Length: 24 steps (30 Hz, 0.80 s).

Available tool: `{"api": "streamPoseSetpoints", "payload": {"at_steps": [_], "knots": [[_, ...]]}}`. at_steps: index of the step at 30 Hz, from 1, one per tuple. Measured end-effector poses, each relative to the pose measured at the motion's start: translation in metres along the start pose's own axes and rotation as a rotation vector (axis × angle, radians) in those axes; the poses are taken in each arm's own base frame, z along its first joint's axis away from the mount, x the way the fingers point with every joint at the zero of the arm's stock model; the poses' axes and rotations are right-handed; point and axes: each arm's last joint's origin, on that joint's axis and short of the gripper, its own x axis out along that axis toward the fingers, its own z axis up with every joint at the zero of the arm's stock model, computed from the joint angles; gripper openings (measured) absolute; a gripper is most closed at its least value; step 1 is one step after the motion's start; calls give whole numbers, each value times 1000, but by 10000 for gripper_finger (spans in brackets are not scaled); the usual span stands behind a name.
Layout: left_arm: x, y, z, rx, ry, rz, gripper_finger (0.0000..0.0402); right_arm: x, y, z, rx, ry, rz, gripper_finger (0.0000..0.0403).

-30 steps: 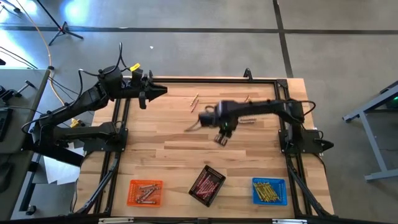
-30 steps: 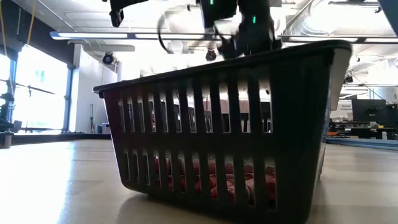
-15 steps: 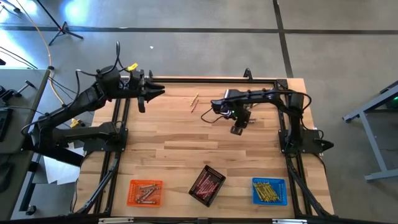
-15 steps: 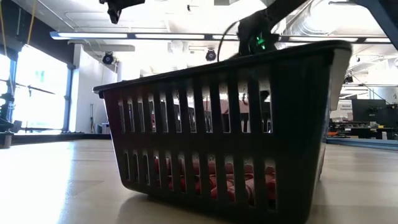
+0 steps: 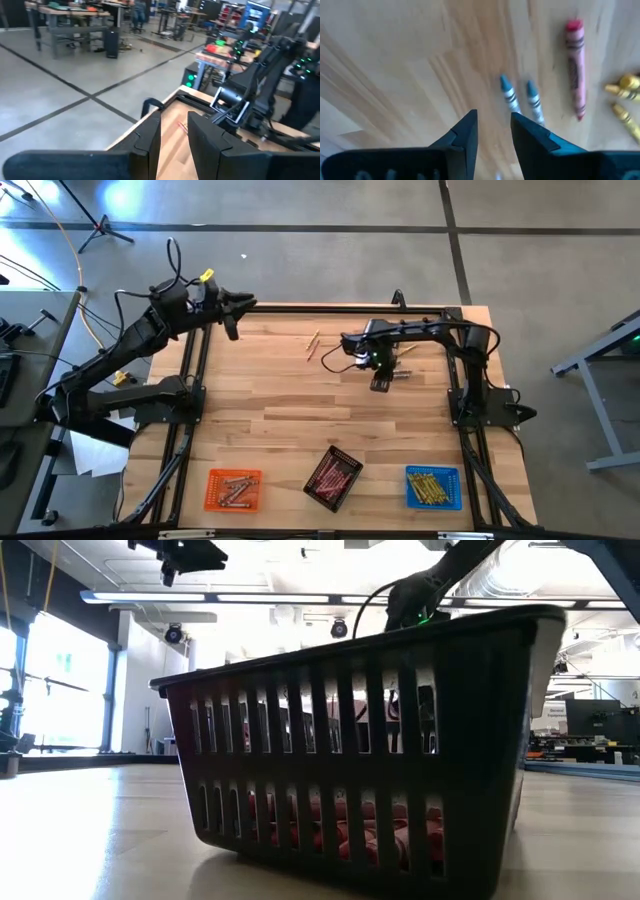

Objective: Sort crayons
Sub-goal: Put the gray crayon into the orange bin

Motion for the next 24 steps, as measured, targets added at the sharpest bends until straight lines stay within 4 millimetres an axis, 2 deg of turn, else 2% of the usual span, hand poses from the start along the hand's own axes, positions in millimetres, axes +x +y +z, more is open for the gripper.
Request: {"api": "streamPoseSetpoints", "payload": {"at_steps": [9,13,17,24], "knots": [[-1,5,2,-59,-25,97,85,1,-27,-2,-25,-21,61,103],[-1,5,2,-92,-33,121,85,8,-35,-7,-4,-9,102,103],[-1,6,4,-93,-63,141,85,13,-39,-18,14,-31,107,103],[0,6,11,-82,-140,152,85,10,-42,-32,40,-124,99,103]]}}
